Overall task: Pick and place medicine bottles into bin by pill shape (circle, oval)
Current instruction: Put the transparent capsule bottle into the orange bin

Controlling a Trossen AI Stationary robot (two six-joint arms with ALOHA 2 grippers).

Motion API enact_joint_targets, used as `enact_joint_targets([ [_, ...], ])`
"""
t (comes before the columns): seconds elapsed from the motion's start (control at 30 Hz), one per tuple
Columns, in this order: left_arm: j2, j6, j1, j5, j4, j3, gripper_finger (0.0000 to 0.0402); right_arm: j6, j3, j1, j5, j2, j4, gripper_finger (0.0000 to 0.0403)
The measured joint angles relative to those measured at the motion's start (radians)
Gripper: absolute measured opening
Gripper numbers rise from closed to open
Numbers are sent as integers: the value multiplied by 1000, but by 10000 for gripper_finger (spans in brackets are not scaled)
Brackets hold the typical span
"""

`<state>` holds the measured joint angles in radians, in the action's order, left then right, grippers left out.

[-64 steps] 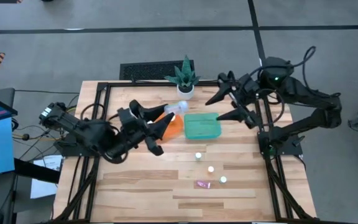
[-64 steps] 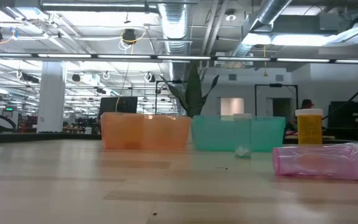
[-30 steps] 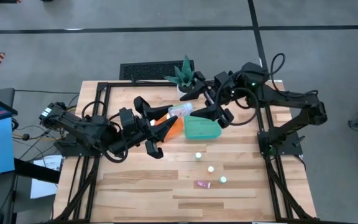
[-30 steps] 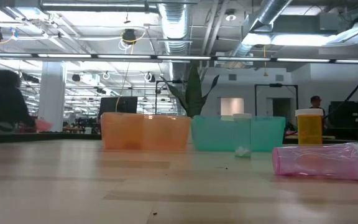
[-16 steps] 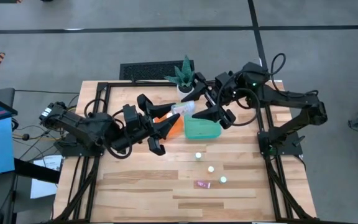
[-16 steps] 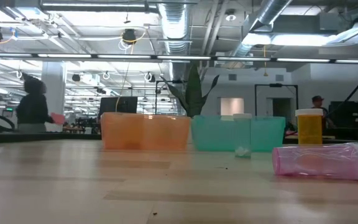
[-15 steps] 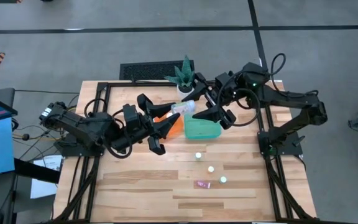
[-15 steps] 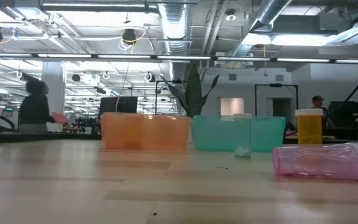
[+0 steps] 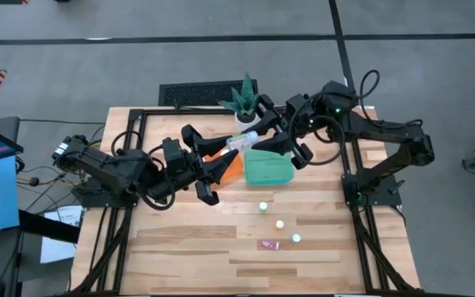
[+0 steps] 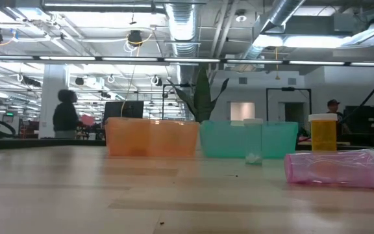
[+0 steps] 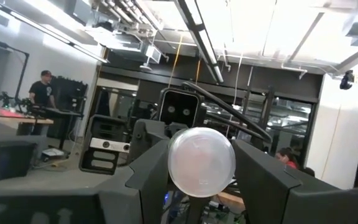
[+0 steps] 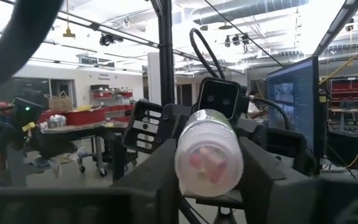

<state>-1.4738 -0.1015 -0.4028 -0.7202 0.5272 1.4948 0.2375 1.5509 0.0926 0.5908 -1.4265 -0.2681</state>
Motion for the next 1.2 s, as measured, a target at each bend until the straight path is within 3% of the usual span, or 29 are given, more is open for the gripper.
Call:
enact_joint_targets([
  [0.2, 0, 22, -1, 6, -15, 0, 160, 0, 0, 0, 13, 0, 1, 123],
  [0.4, 1, 61, -11, -55, -63, 0, 168, 1, 0, 1, 13, 0, 39, 153],
  [0.6, -1, 108, -49, -160, -180, 1, 220, -13, 0, 26, 18, 17, 136, 127],
  [0.8, 1, 230, -83, -234, -313, 0, 268, -59, 0, 48, 14, 47, 276, 142],
  [0.97, 30, 409, -108, -307, -544, 0, 279, -121, 0, 54, 14, 70, 431, 149],
  [1.07, 58, 519, -97, -300, -658, 0, 280, -164, 0, 54, 13, 78, 548, 139],
  [1.2, 84, 570, -38, -172, -717, 0, 280, -196, 0, 42, 12, 81, 650, 139],
])
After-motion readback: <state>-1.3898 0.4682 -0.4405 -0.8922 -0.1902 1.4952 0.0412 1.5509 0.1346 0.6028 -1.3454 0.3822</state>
